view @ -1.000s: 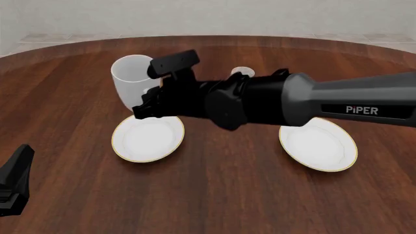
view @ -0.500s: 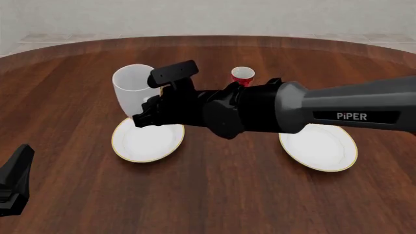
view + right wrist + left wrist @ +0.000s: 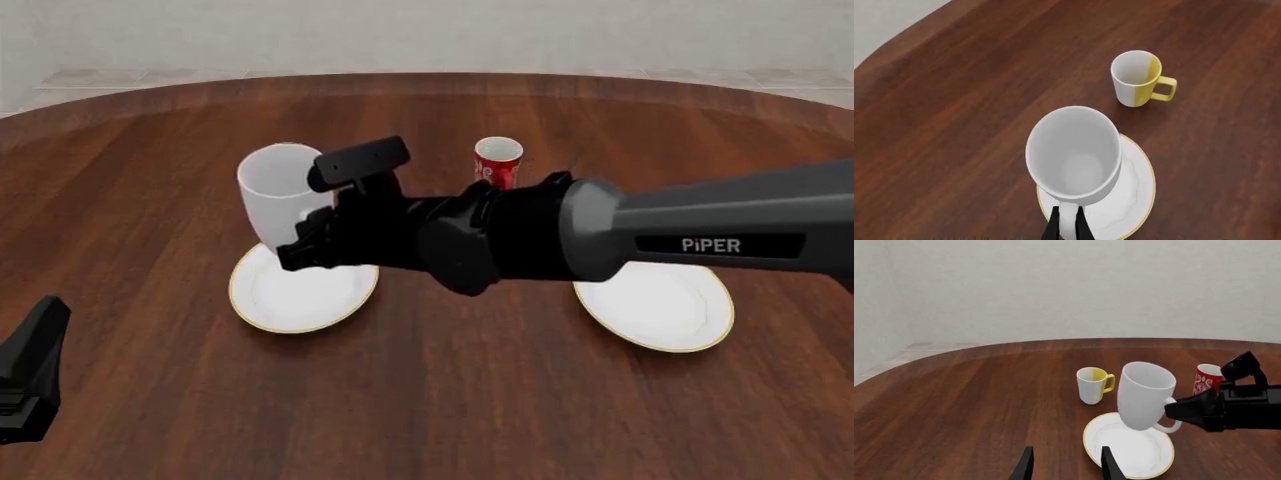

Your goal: Put the white mug on the left plate.

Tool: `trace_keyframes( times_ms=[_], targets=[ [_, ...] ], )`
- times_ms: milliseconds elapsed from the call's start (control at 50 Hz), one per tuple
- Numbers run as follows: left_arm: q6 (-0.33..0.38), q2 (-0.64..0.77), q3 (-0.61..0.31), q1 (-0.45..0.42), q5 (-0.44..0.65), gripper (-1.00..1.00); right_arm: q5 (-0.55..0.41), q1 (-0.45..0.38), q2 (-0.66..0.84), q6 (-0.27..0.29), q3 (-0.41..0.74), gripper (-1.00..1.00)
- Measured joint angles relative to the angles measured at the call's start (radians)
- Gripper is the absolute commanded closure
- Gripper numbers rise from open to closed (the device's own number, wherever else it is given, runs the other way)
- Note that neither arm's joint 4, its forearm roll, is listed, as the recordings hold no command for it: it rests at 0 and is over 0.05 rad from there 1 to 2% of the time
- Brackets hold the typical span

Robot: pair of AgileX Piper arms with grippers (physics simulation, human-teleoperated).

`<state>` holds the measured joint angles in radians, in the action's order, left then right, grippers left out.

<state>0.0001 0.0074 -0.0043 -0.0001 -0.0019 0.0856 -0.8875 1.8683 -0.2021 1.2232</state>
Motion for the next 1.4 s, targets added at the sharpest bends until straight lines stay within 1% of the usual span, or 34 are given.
trace_keyframes(
  times_ms=[760,1400],
  targets=[
    [0.0,0.0,0.0,0.0,0.0,-1.0,0.041,0.009,-0.003,-0.027,-0.055,1.0],
    [0.0,0.0,0.0,0.0,0.0,-1.0,0.05,-0.003,0.013,-0.041,-0.063,1.0]
  ],
)
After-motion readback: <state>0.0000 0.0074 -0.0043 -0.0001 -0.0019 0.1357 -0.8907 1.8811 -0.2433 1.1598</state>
